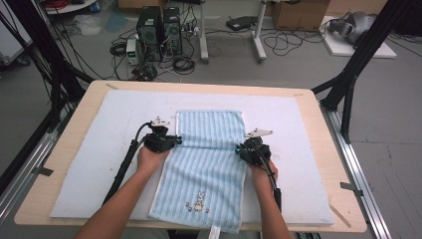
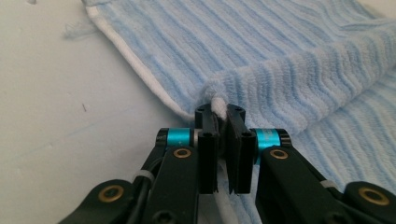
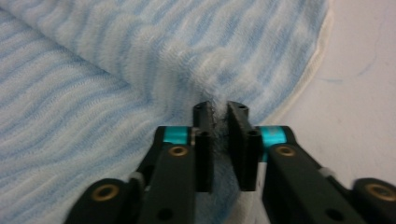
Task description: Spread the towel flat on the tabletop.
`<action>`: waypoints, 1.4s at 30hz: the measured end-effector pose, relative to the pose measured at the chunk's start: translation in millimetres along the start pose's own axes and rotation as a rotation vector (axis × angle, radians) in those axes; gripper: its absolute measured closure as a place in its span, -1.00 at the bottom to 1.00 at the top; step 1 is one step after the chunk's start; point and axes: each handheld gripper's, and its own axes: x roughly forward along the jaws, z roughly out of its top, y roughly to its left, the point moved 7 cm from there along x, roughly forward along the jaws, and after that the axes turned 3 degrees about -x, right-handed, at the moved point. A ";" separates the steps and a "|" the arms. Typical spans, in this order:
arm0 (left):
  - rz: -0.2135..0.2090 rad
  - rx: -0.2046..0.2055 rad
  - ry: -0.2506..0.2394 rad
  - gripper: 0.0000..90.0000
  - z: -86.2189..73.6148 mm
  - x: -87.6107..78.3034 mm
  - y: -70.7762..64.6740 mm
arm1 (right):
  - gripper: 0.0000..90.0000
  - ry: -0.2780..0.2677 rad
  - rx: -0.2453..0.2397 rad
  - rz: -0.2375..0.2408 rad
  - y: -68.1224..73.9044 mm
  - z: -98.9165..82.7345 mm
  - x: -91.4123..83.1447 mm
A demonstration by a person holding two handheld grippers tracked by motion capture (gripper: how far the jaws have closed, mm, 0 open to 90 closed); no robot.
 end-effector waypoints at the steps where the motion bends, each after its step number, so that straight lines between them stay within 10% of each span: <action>1: 0.017 -0.003 -0.004 0.88 1.9 0.8 2.7 | 0.91 0.001 -0.012 -0.004 -0.5 2.2 2.1; 5: 0.043 -0.084 -0.047 0.90 6.8 6.0 14.0 | 0.91 0.011 -0.024 -0.028 -6.6 14.5 13.8; 19: 0.085 -0.113 -0.115 0.84 21.2 4.5 36.5 | 0.88 -0.025 -0.029 -0.073 -11.8 44.2 43.1; 22: 0.083 -0.160 -0.086 0.35 16.9 5.3 42.7 | 0.77 -0.025 -0.012 -0.064 -12.1 43.9 45.7; 29: 0.051 -0.079 -0.098 -0.05 15.2 -12.4 39.2 | 0.40 -0.098 0.036 -0.046 -16.1 46.6 25.9; 42: -0.022 -0.055 -0.050 -0.06 -13.0 -41.9 26.1 | 0.14 -0.118 0.050 -0.028 -12.8 20.2 -21.0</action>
